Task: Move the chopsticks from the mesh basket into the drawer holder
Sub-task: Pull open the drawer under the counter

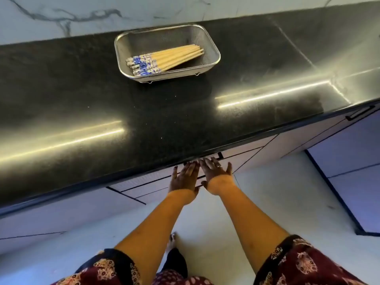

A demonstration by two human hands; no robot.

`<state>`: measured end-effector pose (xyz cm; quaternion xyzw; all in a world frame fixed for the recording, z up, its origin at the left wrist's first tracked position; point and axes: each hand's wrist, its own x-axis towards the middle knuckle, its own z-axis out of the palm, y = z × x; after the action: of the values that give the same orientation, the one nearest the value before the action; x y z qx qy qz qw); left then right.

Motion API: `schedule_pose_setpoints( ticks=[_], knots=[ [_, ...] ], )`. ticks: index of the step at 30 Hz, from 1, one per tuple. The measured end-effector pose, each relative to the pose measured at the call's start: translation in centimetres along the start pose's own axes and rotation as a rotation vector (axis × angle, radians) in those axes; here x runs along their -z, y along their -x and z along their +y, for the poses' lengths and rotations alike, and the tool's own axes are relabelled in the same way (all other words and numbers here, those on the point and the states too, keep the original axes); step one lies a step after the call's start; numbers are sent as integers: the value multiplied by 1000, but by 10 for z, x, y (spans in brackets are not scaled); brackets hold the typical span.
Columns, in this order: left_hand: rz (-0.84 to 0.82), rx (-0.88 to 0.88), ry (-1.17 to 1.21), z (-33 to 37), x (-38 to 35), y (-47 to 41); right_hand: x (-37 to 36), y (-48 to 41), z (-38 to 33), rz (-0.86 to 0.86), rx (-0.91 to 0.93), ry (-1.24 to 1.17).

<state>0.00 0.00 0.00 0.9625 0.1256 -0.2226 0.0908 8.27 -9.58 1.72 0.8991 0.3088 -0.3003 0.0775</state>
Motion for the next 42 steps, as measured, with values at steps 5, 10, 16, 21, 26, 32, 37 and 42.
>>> schedule_pose_setpoints(
  ticks=[5, 10, 16, 21, 26, 32, 37, 42],
  knots=[
    [17, -13, 22, 0, 0, -6, 6, -1, 1, -27, -12, 18],
    [8, -17, 55, 3, 11, -4, 16, 2, -6, -26, -35, -1],
    [-13, 33, 35, 12, 20, -2, 21, 5, -17, -54, -74, 60],
    [-21, 57, 31, 26, 12, 15, 6, 25, -6, -56, -32, 117],
    [22, 168, 54, 47, 8, 33, -2, 39, 8, -7, 54, 187],
    [-22, 197, -32, 86, -32, 63, -43, 73, 34, 17, 143, 235],
    [-82, 211, -97, 114, -62, 100, -75, 115, 50, -51, 180, 299],
    [-118, 213, -105, 134, -72, 128, -96, 143, 60, -73, 200, 249]
  ],
)
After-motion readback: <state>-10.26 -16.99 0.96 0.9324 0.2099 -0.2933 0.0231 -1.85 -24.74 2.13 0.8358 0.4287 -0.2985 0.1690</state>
